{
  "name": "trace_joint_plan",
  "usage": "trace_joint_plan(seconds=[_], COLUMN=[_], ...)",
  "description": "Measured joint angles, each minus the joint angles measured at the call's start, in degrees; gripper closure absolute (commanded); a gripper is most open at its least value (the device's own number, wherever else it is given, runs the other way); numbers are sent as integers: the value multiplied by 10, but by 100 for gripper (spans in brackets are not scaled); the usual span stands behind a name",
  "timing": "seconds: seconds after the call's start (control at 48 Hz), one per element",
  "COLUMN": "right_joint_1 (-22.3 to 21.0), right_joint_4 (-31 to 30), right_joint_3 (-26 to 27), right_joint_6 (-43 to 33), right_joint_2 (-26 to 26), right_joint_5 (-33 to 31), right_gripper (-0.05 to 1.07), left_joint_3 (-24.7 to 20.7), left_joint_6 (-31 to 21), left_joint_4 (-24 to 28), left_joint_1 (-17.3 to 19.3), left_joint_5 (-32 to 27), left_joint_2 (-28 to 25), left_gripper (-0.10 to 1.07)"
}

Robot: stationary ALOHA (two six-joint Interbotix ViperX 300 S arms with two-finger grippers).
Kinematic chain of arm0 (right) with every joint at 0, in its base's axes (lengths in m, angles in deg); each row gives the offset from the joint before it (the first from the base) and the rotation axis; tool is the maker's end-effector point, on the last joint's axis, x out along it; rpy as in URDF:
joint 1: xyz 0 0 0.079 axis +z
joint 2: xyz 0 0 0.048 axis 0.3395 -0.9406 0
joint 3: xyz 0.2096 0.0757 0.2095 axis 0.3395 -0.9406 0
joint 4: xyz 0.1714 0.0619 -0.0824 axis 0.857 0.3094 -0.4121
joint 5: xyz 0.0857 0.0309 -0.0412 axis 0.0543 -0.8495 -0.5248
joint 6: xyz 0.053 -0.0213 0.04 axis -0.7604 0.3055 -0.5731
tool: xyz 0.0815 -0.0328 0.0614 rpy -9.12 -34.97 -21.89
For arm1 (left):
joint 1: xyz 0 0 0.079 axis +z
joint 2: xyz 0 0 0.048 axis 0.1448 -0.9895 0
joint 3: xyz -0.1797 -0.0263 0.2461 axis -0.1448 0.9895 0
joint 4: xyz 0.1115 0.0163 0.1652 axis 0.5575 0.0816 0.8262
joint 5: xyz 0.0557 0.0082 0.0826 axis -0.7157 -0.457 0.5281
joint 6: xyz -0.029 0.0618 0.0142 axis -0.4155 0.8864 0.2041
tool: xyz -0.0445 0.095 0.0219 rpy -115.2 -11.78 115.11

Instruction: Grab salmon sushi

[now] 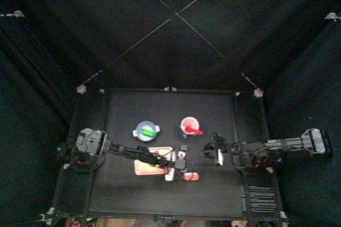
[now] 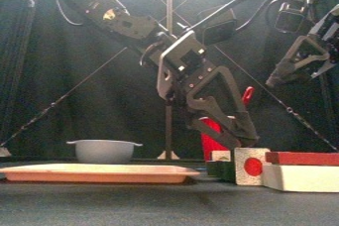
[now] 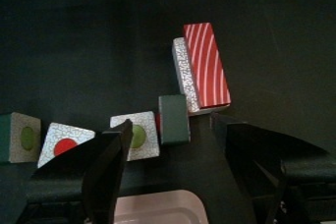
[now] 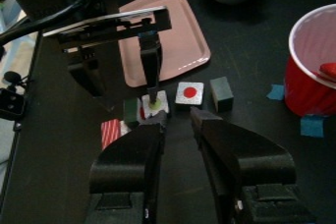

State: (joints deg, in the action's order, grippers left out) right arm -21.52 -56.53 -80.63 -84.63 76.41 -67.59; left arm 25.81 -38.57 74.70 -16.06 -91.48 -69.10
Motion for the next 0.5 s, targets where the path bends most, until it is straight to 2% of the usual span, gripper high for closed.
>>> trace_joint_plan(seconds=[0.104, 0.271, 0.5], right_joint_1=[0, 0, 0], right_joint_4=[0, 0, 19], right_joint_3=[-1, 0, -1], right_joint_6=[0, 0, 0], right_joint_2=[0, 0, -1], right_joint_5=[0, 0, 7], right_gripper=[34, 34, 34], left_joint_3=[2, 18, 80], left_joint_6=[2, 4, 1], left_joint_4=[1, 3, 5], left_joint_1=[0, 3, 27], left_joint_5=[0, 1, 2], left_joint_2=[4, 39, 109], left_gripper=[2, 2, 2])
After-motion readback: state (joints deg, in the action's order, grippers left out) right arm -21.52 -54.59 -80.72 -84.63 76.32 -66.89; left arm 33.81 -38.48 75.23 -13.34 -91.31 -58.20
